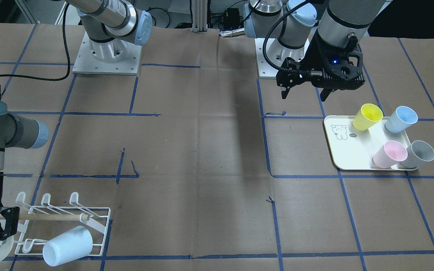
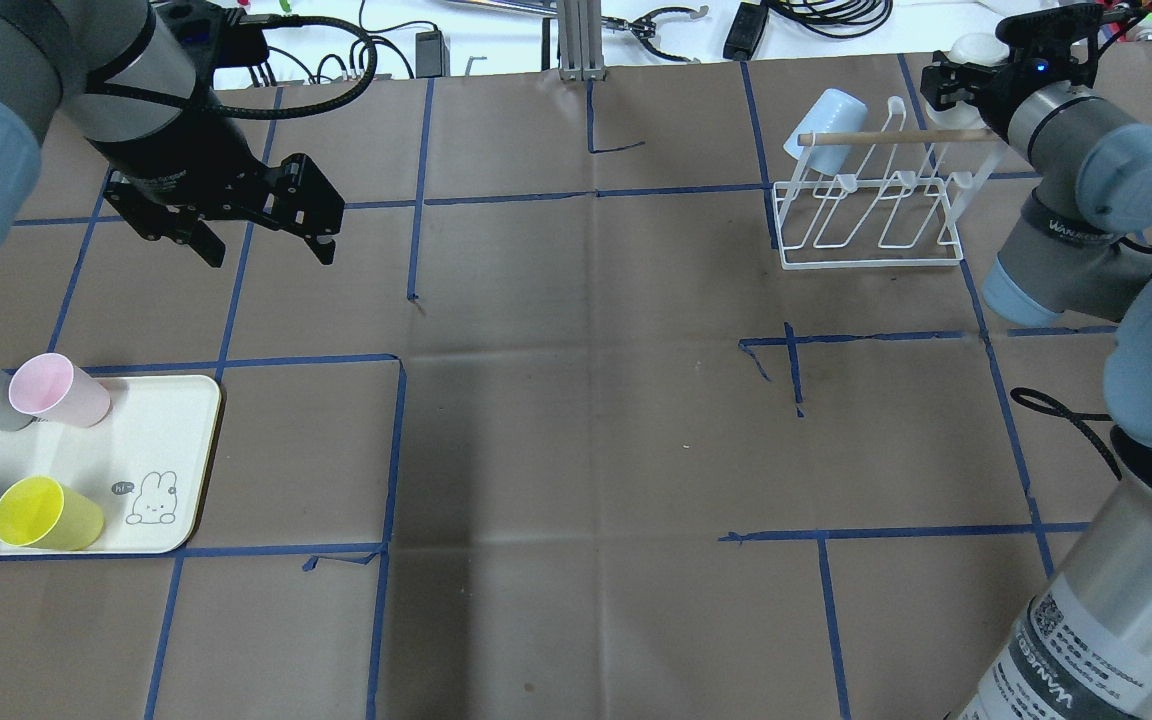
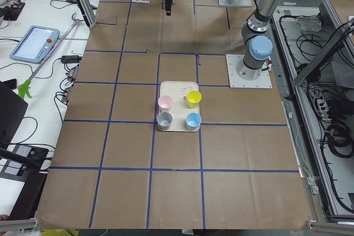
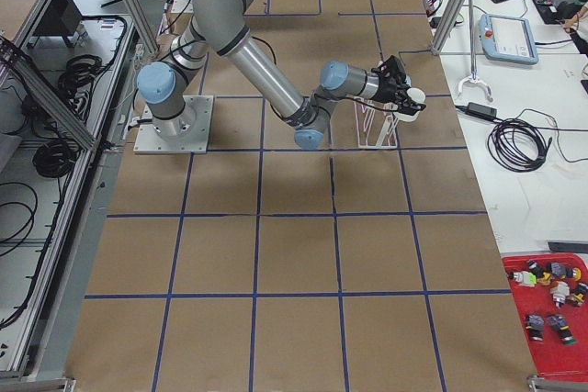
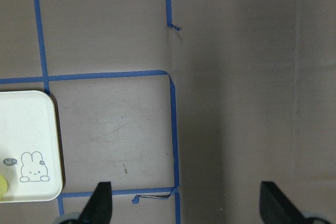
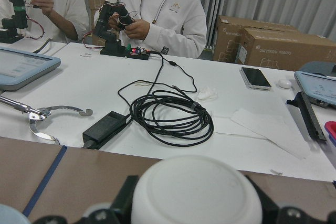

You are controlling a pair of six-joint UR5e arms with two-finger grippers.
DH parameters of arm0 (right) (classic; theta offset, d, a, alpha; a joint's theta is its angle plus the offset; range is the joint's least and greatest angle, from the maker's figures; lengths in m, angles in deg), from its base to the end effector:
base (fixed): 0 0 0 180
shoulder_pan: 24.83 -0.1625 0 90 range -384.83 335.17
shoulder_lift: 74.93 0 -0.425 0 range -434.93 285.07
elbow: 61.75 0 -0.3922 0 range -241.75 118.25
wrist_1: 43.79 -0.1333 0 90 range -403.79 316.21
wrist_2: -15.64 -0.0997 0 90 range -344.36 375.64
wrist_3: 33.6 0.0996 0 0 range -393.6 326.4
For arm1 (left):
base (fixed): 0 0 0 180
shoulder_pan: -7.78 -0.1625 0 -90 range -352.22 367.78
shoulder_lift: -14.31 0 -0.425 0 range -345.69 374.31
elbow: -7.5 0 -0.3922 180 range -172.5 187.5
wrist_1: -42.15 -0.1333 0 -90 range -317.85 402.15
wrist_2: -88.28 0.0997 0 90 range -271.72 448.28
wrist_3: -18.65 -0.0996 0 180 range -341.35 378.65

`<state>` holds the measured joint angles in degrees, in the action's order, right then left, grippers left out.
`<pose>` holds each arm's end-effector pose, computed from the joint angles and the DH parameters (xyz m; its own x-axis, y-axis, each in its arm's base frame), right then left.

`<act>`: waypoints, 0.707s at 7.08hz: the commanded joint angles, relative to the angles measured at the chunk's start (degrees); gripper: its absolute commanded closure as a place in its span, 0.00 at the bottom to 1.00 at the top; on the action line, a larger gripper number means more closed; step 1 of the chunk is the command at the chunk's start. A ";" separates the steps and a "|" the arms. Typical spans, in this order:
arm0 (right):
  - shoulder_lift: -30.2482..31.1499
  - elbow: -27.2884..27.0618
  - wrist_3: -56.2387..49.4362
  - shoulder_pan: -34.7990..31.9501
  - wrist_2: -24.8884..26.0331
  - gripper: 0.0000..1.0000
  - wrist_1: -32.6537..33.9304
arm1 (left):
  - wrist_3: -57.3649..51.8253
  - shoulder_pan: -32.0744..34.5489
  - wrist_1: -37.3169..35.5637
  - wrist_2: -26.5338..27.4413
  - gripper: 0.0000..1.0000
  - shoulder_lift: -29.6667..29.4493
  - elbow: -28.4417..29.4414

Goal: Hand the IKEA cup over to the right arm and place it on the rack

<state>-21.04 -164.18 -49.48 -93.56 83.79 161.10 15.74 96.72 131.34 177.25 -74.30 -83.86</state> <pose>-0.0715 -0.6534 0.2662 -0.9907 -0.0840 0.1070 -0.1305 0.3648 -0.9219 -0.1261 -0.4855 0.4895 -0.9993 0.0325 0.0172 0.0323 0.9994 -0.0156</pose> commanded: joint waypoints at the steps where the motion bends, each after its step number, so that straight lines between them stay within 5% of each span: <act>1: 0.17 -0.05 0.06 0.00 0.22 0.00 0.51 | 1.05 0.35 -0.68 2.07 0.01 -0.34 -0.13; 4: 1.30 0.21 0.23 -0.35 0.75 0.00 -0.63 | 2.64 2.37 -1.47 2.09 0.01 -0.78 -0.13; 5: 3.75 0.30 -0.46 -0.44 1.01 0.00 -5.59 | 2.55 2.37 -1.74 2.09 0.01 -0.87 -0.31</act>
<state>-19.44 -163.99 -49.42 -93.84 84.40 159.42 18.26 98.90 129.94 179.33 -74.99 -84.04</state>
